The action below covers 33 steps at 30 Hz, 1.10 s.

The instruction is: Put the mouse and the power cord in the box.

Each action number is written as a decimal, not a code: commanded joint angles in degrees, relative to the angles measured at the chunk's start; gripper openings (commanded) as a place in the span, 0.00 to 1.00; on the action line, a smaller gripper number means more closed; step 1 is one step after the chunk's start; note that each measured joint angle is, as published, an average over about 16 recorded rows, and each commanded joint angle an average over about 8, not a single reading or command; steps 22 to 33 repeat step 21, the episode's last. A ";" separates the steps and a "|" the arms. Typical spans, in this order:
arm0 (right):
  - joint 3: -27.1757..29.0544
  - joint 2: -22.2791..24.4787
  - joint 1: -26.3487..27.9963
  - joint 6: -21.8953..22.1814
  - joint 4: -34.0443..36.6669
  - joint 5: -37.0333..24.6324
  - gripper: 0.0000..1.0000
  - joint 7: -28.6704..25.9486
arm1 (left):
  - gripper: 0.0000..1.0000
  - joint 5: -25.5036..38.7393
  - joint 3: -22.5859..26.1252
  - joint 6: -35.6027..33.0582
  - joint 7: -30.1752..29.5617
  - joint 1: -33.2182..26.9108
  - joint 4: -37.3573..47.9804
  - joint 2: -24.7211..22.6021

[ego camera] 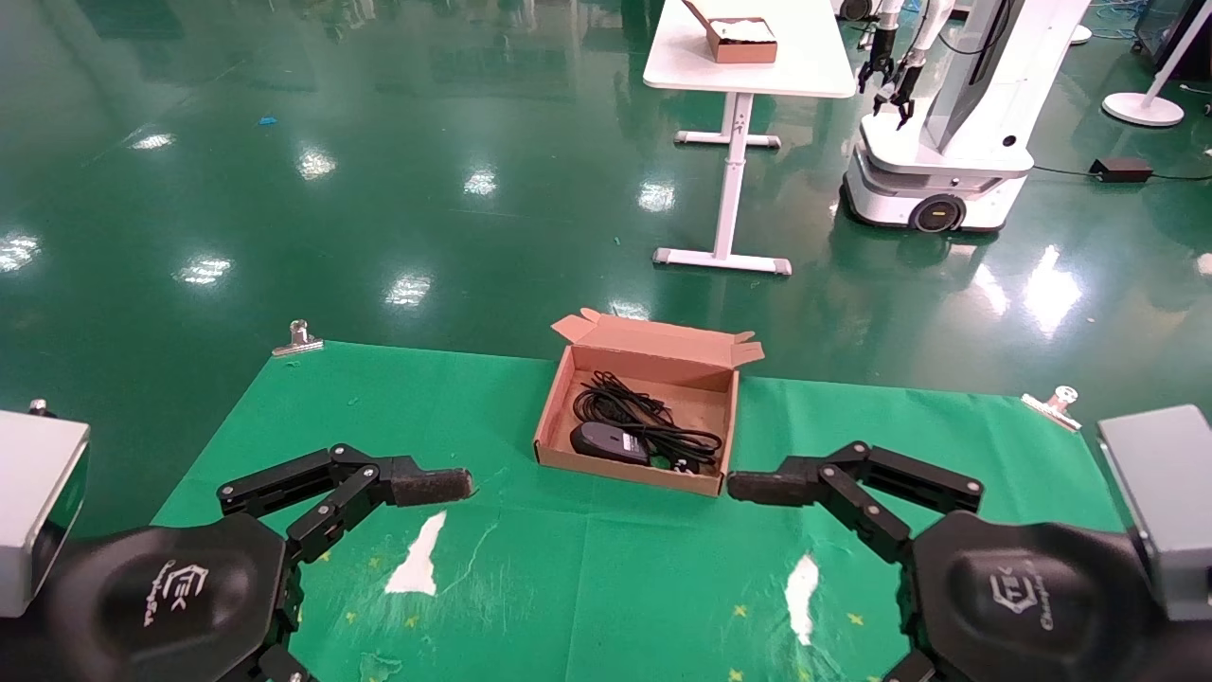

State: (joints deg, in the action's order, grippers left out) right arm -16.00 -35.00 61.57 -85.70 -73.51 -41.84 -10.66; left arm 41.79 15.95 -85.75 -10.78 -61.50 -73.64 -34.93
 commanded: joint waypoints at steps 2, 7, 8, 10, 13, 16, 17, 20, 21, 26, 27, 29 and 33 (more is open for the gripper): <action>-0.01 -0.01 0.03 0.01 0.04 -0.02 1.00 0.01 | 1.00 0.01 0.01 0.02 0.01 -0.01 0.02 -0.01; -0.03 -0.03 0.05 0.04 0.08 -0.04 1.00 0.03 | 1.00 0.02 0.03 0.04 0.02 -0.03 0.03 -0.03; -0.03 -0.03 0.05 0.05 0.08 -0.05 1.00 0.03 | 1.00 0.03 0.03 0.04 0.03 -0.03 0.04 -0.03; -0.04 -0.04 0.05 0.06 0.09 -0.06 1.00 0.04 | 1.00 0.03 0.04 0.05 0.03 -0.04 0.04 -0.04; -0.04 -0.05 0.06 0.07 0.10 -0.07 1.00 0.05 | 1.00 0.04 0.05 0.06 0.04 -0.05 0.06 -0.05; -0.05 -0.05 0.07 0.08 0.12 -0.08 1.00 0.06 | 1.00 0.05 0.06 0.07 0.04 -0.05 0.07 -0.06; -0.05 -0.06 0.07 0.08 0.12 -0.09 1.00 0.06 | 1.00 0.05 0.06 0.07 0.04 -0.06 0.08 -0.06; -0.05 -0.06 0.08 0.08 0.13 -0.09 1.00 0.07 | 1.00 0.06 0.06 0.07 0.04 -0.06 0.08 -0.07; -0.05 -0.06 0.08 0.08 0.13 -0.10 1.00 0.07 | 1.00 0.06 0.06 0.07 0.04 -0.06 0.09 -0.07; -0.05 -0.06 0.08 0.08 0.13 -0.10 1.00 0.07 | 1.00 0.06 0.06 0.07 0.04 -0.06 0.09 -0.07; -0.05 -0.06 0.08 0.08 0.13 -0.10 1.00 0.07 | 1.00 0.06 0.06 0.07 0.04 -0.06 0.09 -0.07; -0.05 -0.06 0.08 0.08 0.13 -0.10 1.00 0.07 | 1.00 0.06 0.06 0.07 0.04 -0.06 0.09 -0.07; -0.05 -0.06 0.08 0.08 0.13 -0.10 1.00 0.07 | 1.00 0.06 0.06 0.07 0.04 -0.06 0.09 -0.07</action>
